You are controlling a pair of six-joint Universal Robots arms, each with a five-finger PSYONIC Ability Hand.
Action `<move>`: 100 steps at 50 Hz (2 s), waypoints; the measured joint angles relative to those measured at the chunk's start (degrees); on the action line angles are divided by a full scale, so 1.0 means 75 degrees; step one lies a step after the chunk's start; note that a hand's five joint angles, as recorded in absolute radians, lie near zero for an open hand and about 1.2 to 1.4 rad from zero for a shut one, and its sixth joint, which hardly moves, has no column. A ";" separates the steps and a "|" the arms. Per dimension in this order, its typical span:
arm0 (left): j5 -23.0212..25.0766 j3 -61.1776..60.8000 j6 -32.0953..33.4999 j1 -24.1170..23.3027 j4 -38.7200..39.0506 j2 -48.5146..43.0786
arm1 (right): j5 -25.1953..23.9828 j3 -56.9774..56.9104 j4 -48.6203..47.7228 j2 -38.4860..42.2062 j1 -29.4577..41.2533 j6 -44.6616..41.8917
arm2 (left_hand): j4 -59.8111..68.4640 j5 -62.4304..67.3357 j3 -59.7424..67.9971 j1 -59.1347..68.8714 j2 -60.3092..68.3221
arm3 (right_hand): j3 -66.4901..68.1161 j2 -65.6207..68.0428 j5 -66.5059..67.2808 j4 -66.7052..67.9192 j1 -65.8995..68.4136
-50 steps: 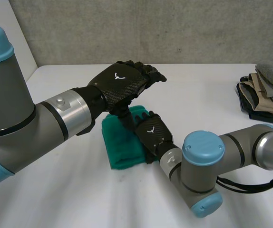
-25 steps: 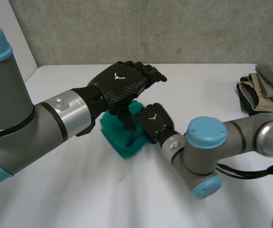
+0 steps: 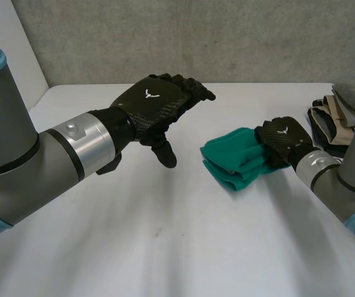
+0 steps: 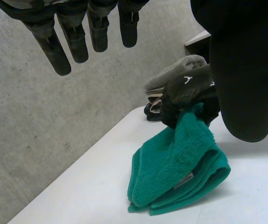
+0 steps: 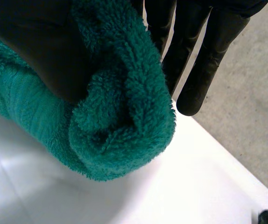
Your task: Fold the laundry.
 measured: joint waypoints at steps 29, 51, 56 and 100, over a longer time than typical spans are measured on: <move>0.0002 -0.0043 -0.0061 -0.0013 -0.0001 -0.0015 | -0.0860 0.0912 0.0159 0.0206 -0.0543 -0.0907 | -0.0001 0.0001 0.0001 0.0000 0.0001 | -0.6912 -0.6809 -0.6452 -0.6981 -0.5223; 0.0003 -0.0065 -0.0061 -0.0015 -0.0001 -0.0024 | -0.0909 0.0230 -0.0280 0.1030 -0.0454 -0.1083 | 0.0000 0.0001 0.0000 0.0000 0.0000 | -0.5972 -0.6140 -0.6008 -0.6161 -0.4568; 0.0010 -0.0106 -0.0061 -0.0015 0.0002 -0.0018 | -0.0890 -0.0076 -0.0271 0.1212 -0.0354 -0.1066 | 0.0000 0.0000 0.0000 0.0000 0.0000 | -0.5549 -0.5683 -0.6007 -0.5698 -0.4219; 0.0007 -0.0129 -0.0061 0.0001 0.0011 0.0084 | -0.0897 -0.4594 -0.2267 0.1004 -0.1379 0.0835 | -0.0001 0.0000 0.0000 0.0000 0.0000 | 0.0000 -0.0018 0.0010 -0.0018 -0.0007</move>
